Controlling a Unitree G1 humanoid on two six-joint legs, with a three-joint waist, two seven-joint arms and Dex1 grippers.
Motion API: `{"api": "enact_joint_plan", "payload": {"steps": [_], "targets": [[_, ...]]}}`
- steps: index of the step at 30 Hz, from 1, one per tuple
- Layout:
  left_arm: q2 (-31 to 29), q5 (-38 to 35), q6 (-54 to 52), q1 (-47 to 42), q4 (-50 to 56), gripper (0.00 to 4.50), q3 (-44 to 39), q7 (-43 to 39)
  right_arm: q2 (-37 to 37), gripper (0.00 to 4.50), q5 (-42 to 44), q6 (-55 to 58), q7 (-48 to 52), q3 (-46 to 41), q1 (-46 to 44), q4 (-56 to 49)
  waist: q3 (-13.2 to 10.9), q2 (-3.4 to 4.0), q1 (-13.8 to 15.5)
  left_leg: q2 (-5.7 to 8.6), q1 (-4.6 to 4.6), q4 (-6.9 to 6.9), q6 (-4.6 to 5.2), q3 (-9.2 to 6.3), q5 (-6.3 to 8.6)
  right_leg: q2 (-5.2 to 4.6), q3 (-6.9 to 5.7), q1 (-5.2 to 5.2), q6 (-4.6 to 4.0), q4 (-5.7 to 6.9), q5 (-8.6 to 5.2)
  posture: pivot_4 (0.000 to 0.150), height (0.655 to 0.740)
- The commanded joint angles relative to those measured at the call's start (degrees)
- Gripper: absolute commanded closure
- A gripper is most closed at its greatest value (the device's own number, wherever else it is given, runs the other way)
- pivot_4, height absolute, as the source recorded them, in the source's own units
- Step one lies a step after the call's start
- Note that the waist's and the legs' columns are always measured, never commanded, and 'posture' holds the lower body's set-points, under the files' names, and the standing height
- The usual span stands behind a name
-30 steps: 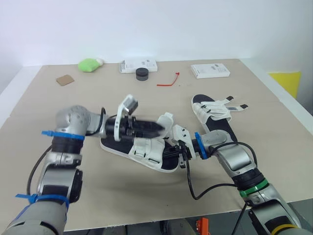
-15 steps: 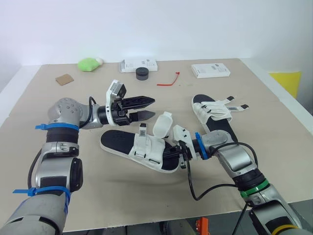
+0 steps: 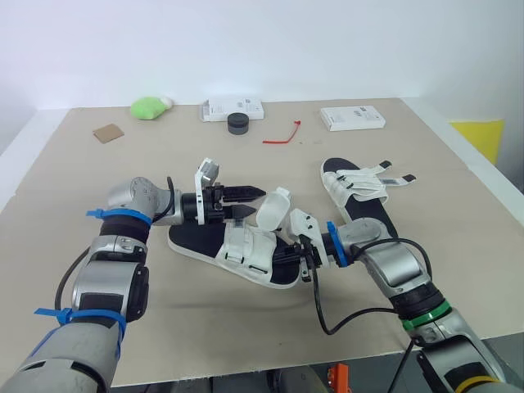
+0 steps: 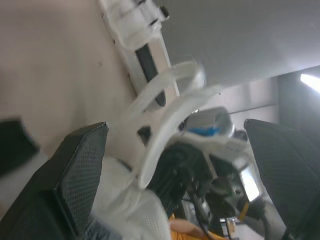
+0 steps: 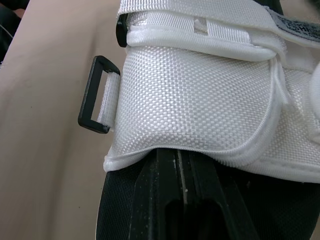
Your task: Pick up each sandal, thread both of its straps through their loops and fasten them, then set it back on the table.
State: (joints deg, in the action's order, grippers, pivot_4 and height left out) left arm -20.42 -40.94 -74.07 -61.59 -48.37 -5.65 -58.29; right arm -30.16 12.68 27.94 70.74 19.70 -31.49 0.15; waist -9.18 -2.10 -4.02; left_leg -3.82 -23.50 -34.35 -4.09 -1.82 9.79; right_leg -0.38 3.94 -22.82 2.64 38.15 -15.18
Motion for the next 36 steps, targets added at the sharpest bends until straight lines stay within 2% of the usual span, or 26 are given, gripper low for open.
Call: {"api": "enact_joint_plan", "payload": {"steps": [1, 13, 25, 32, 36], "targets": [[-0.65, -0.25, 0.47, -3.13, -2.33, 0.01, -3.13, -1.56, -0.82, 4.5, -1.39, 1.83, -0.22, 2.38, 2.04, 1.3, 0.0, 0.0, -0.03, 0.0, 0.01, 0.01, 0.01, 0.0, 0.0, 0.0, 0.0, 0.0, 0.0, 0.0, 0.0, 0.15, 0.74], [-0.1, 2.06, -2.05, 0.41, 4.57, 0.01, 4.85, -8.31, -0.46, 4.5, -1.26, 1.99, -0.2, 2.43, 1.46, 1.74, 0.0, 0.0, -0.05, 0.0, 0.01, 0.02, 0.02, 0.0, 0.02, 0.0, 0.01, 0.0, 0.0, 0.01, -0.02, 0.15, 0.74], [1.05, 1.75, -2.96, 0.04, 6.46, 0.01, 5.68, -10.62, -0.48, 4.5, -1.1, 2.12, -0.5, 2.16, 1.78, 1.78, 0.0, 0.0, -0.05, 0.0, 0.0, 0.01, 0.02, 0.0, 0.02, 0.0, 0.01, 0.0, 0.0, 0.01, -0.02, 0.15, 0.74], [-0.88, 2.2, -2.87, 4.23, 16.37, 0.01, 12.43, -14.48, -0.31, 4.5, -0.61, 2.41, -0.72, 2.0, 1.65, 1.68, 0.0, 0.01, -0.1, 0.0, 0.01, 0.01, 0.02, 0.01, 0.02, 0.0, 0.04, 0.0, 0.0, 0.01, -0.02, 0.15, 0.74], [-2.35, 4.9, 2.64, 7.08, 21.06, 0.01, 18.23, -17.03, -0.24, 4.5, -0.38, 2.51, -0.82, 1.98, 1.69, 1.7, 0.0, 0.01, -0.08, 0.0, 0.03, 0.01, 0.02, 0.01, 0.02, 0.0, 0.04, 0.03, -0.01, 0.02, -0.02, 0.15, 0.74]]}}
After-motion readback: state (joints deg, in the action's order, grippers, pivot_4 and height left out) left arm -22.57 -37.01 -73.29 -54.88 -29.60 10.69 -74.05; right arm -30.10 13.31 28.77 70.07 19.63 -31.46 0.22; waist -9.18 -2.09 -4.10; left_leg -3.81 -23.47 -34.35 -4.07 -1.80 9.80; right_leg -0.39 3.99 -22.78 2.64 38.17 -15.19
